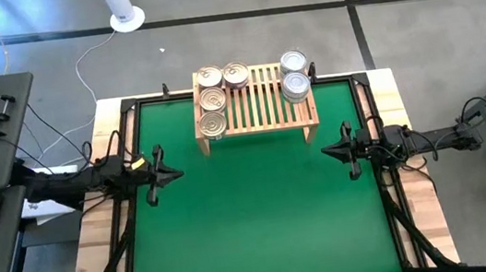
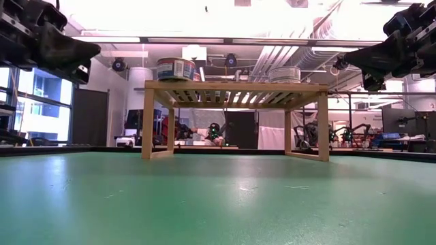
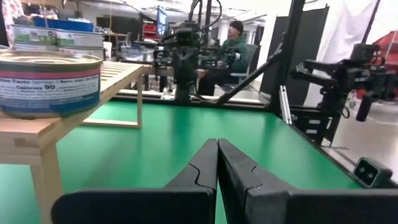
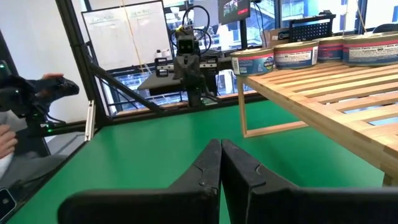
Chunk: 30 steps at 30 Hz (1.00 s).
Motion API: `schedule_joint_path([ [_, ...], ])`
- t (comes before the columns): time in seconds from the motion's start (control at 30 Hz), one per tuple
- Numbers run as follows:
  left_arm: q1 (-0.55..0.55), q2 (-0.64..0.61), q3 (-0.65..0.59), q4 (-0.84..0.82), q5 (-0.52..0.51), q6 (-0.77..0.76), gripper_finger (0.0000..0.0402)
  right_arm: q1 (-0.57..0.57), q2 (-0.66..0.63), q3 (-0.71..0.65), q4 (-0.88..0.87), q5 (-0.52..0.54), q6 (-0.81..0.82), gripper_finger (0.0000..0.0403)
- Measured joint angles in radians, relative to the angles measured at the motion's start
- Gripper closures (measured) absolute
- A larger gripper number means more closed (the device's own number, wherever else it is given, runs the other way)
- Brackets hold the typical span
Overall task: Stack canned seafood by type on shelf
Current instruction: Return to Home Position
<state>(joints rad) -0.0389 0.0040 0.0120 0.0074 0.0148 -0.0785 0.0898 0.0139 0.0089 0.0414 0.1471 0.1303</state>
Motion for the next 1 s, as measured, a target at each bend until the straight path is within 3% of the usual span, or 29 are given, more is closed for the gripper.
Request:
schedule_joint_path([
  [1.0,-0.003,0.000,0.000,0.002,0.000,-0.015,0.0401,0.000,0.000,0.000,0.000,0.000,0.000,0.0402],
])
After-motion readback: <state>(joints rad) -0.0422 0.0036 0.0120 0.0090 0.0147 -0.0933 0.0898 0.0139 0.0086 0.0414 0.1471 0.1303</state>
